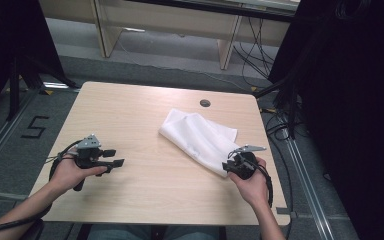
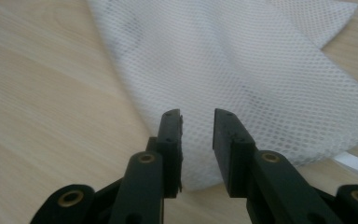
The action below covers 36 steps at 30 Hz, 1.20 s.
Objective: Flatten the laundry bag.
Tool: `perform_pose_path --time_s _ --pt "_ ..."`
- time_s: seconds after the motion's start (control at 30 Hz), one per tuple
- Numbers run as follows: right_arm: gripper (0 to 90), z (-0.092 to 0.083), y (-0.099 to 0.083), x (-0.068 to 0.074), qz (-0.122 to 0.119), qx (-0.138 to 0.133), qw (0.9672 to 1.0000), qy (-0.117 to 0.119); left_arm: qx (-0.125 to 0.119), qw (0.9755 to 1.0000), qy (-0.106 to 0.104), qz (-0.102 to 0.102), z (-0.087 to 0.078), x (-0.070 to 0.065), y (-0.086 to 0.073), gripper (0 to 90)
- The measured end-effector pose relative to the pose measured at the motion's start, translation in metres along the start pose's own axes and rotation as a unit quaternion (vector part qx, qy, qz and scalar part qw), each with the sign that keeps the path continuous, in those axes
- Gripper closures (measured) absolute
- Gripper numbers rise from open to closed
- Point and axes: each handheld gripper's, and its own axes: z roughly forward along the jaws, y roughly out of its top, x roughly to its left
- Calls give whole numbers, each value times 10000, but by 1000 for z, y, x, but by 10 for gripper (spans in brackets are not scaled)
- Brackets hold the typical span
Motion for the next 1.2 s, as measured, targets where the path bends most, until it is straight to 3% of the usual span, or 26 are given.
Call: perform_pose_path --time_s 0.13,0.27,0.33,0.57,0.7,0.83,1.0,1.17,1.2 --pt "691 5 0 -6 5 -26 10000 -34 10 10000 -6 -30 4 1 1 424" --pt "635 8 7 -15 26 -58 9997 -244 57 10000 40 58 5 1 -1 420" --pt "626 11 15 -25 104 -57 9989 -453 30 10000 6 15 3 1 -1 417" --pt "607 17 32 -38 232 -48 9971 -720 -10 10000 51 -13 -3 2 -2 403" --pt "582 26 48 -45 181 7 9957 -912 0 9999 99 -23 -1 2 -3 403" --pt "554 43 61 -56 255 123 9958 -868 28 9999 140 30 0 1 -3 402" --pt "553 58 64 -62 344 304 9964 -711 63 9999 93 57 3 1 -2 402" --pt "555 71 63 -66 315 403 9959 -741 52 9999 96 91 2 0 -2 401" --pt "553 73 64 -65 410 356 9956 -758 44 9999 92 88 2 0 -3 401"
